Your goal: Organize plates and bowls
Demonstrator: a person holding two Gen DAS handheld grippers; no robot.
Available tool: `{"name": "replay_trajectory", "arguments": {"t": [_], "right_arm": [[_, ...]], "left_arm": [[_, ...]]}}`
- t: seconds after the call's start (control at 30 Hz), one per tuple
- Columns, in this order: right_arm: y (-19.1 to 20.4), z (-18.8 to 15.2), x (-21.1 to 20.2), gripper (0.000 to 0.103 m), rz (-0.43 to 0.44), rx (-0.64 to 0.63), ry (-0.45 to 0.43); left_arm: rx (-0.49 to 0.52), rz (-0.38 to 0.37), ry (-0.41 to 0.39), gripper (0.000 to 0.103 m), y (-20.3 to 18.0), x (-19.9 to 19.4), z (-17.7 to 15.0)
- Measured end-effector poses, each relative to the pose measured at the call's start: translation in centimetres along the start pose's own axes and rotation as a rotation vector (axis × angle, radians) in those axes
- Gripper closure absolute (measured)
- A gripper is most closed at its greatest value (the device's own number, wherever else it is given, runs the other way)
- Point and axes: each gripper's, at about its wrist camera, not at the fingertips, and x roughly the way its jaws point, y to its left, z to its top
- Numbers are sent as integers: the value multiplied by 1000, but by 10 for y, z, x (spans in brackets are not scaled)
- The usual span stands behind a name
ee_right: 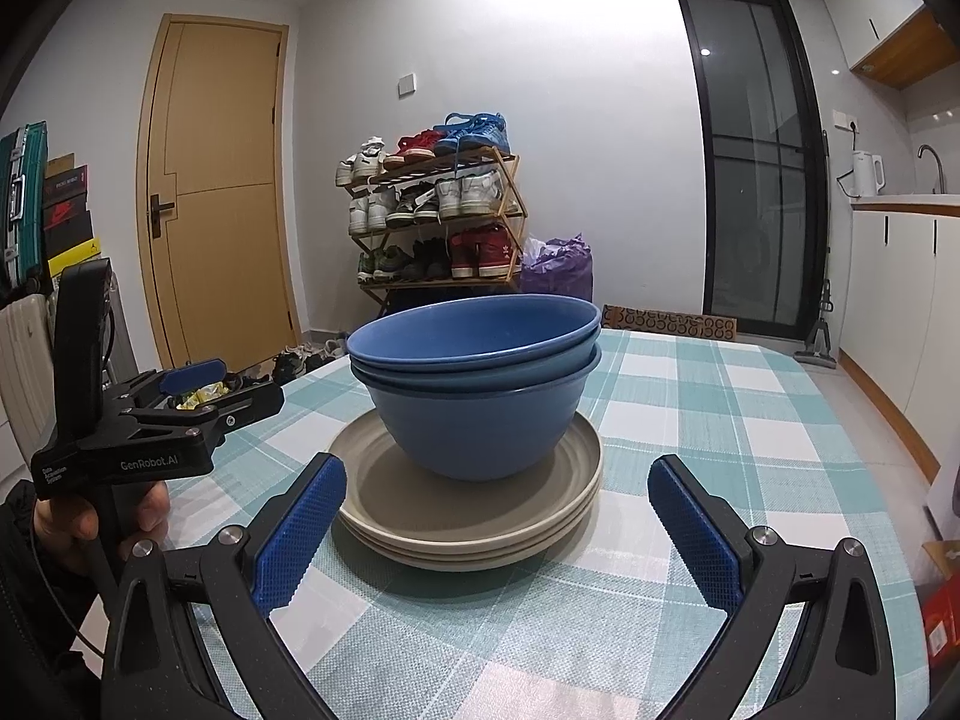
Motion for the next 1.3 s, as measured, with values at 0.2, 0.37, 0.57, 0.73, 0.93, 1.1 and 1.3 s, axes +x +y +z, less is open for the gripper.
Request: {"name": "replay_trajectory", "arguments": {"t": [0.2,0.37,0.57,0.73,0.93,1.1,1.3], "right_arm": [[3,0,-3,0,-6,-16,-8],[4,-1,-3,0,-7,-10,-10],[4,0,-3,0,-8,-9,-12],[3,0,-4,0,-8,-9,-14],[3,-1,-4,0,-8,-9,-14],[3,-1,-4,0,-8,-9,-15],[3,-1,-4,0,-8,-9,-14]], "left_arm": [[10,3,-7,0,-2,-2,0],[11,4,-8,0,-3,-3,-1],[11,3,-10,0,-3,-3,0],[14,4,-13,0,-3,-4,1],[11,7,-11,0,-3,-5,1],[6,3,-5,0,-2,-4,2],[8,2,-7,0,-2,-4,2]]}}
